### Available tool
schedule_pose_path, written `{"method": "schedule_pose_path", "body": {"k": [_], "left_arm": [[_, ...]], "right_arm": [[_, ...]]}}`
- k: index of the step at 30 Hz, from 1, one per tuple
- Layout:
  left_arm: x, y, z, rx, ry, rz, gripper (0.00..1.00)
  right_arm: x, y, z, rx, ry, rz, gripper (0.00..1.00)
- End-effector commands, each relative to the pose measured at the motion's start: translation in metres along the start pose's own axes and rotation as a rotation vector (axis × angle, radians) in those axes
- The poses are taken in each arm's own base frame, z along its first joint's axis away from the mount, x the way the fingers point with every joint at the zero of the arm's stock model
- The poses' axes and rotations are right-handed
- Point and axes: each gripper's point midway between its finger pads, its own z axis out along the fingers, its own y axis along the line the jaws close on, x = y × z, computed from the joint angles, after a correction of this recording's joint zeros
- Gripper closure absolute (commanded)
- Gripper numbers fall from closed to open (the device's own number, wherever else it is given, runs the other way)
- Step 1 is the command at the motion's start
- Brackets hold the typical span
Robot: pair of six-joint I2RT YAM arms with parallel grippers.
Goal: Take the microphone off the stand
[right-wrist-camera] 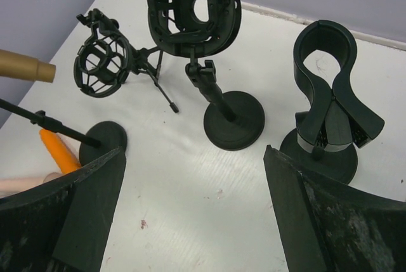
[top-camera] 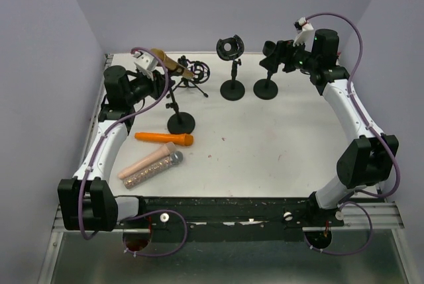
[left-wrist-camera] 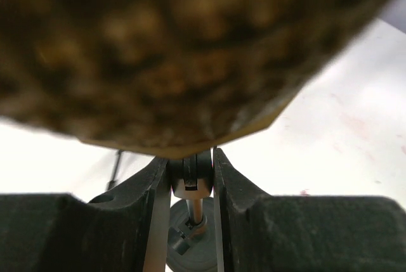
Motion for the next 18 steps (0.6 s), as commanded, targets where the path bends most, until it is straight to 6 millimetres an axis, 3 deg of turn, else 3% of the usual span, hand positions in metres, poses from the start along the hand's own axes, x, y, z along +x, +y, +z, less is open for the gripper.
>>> {"method": "schedule_pose_path", "body": {"k": [1, 7, 13, 14, 16, 18], "left_arm": [[-0.035, -0.057, 0.009, 0.242, -0.058, 0.019, 1.00], [-0.024, -0.108, 0.011, 0.428, -0.017, -0.007, 1.00], [-0.012, -0.138, 0.011, 0.536, 0.015, -0.024, 1.00], [-0.012, -0.141, 0.010, 0.545, 0.019, -0.022, 0.93], [-0.010, -0.142, 0.011, 0.545, 0.031, -0.021, 0.64], [-0.011, -0.141, 0.009, 0.539, 0.043, -0.013, 0.49]], "right_arm": [[-0.005, 0.019, -0.009, -0.087, -0.012, -0.043, 0.03], [0.005, 0.066, -0.019, -0.390, 0.025, -0.085, 0.06], [0.020, 0.102, -0.023, -0.537, 0.064, -0.230, 0.07], [0.022, 0.109, -0.023, -0.555, 0.073, -0.270, 0.07], [0.033, 0.125, -0.022, -0.597, 0.095, -0.357, 0.07], [0.040, 0.139, -0.021, -0.632, 0.106, -0.409, 0.07]]}}
